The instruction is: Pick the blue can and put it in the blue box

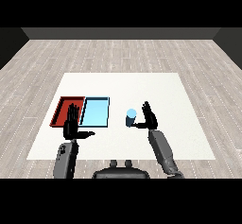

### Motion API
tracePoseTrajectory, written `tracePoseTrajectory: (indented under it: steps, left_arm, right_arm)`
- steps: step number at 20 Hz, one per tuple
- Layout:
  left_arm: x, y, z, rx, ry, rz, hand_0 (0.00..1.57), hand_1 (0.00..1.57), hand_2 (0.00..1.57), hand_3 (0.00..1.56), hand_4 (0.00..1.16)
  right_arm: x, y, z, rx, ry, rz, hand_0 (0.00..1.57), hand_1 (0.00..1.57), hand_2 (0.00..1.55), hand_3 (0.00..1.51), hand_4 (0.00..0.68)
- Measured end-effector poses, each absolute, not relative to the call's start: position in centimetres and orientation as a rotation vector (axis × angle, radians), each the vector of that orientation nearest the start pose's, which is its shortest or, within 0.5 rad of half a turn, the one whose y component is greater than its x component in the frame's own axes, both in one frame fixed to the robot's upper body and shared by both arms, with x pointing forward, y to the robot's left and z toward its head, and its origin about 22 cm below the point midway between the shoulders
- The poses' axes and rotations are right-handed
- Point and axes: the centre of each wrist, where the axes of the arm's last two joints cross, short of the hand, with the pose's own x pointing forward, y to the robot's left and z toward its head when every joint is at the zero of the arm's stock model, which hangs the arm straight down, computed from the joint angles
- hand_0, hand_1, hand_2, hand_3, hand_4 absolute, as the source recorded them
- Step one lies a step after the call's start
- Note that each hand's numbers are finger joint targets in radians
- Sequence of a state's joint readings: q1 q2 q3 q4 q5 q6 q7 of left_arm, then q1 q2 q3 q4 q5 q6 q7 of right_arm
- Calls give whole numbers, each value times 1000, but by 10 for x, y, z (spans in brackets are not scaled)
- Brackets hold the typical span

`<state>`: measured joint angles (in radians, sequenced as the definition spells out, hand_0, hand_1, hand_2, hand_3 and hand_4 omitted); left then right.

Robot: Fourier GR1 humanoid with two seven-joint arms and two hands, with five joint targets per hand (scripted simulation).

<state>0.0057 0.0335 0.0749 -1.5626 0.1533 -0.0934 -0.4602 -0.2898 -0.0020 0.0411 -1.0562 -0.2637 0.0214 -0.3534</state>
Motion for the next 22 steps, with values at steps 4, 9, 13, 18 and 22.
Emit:
tracePoseTrajectory:
  steps: [4,9,13,18,22]
  left_arm:
    - [241,257,4,-91,-2030,111,0,0,0,0,0]
    - [243,258,7,-95,-2029,108,0,0,0,0,0]
    - [241,258,9,-94,-2039,107,0,0,0,0,0]
    - [236,254,7,-76,-2032,100,0,0,0,0,0]
    - [240,252,3,-76,-2032,109,0,0,0,0,0]
  right_arm:
    - [305,-178,-59,280,-1637,-94,0,0,0,0,0]
    - [311,-175,-61,298,-1623,-98,0,0,0,0,0]
    - [310,-168,-68,302,-1621,-89,0,0,0,0,0]
    - [313,-159,-69,308,-1616,-79,0,0,0,0,0]
    - [318,-155,-70,321,-1612,-80,0,0,0,0,0]
